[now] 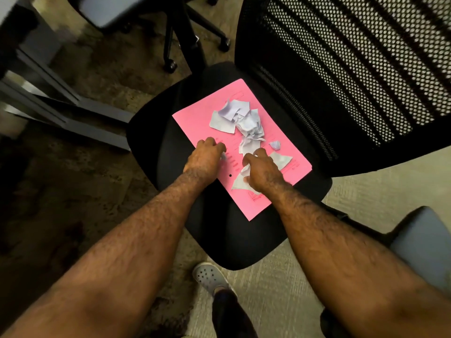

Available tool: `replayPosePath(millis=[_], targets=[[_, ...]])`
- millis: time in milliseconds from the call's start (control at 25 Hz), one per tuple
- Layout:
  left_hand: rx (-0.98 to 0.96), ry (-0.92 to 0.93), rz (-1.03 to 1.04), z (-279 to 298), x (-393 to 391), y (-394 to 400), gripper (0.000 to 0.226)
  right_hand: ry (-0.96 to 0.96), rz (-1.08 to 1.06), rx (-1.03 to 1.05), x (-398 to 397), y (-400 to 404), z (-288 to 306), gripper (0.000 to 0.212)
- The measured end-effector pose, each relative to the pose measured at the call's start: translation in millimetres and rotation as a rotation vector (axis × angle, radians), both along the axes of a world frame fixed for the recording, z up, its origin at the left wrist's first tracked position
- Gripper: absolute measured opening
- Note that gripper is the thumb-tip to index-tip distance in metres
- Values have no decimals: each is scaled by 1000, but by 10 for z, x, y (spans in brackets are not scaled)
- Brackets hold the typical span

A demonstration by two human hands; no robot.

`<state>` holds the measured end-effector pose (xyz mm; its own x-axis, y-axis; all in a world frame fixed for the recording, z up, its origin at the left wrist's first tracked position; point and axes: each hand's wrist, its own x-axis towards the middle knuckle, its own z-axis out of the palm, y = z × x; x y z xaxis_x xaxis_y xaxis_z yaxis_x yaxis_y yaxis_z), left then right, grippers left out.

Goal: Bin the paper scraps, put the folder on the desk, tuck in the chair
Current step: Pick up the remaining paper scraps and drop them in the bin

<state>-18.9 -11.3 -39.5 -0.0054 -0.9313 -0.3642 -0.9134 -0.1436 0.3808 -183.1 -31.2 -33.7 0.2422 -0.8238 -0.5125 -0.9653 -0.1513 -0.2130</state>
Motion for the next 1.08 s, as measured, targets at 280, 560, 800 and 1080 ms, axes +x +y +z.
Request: replayPosePath(millis=[280, 560, 800, 1080], targets=[[-127, 112, 79, 74, -61, -180, 52, -65, -10, -137, -163, -92, 23, 27], [-272, 59, 83, 139, 0, -774, 58, -474, -290, -426, -119, -451, 188, 23], [-205, -32, -86, 25, -42, -1028, 59, -96, -341, -184, -302, -520, -73, 57], [-179, -141, -191, -181, 35, -1054, 92, 11, -219, -193, -119, -461, -362, 93]])
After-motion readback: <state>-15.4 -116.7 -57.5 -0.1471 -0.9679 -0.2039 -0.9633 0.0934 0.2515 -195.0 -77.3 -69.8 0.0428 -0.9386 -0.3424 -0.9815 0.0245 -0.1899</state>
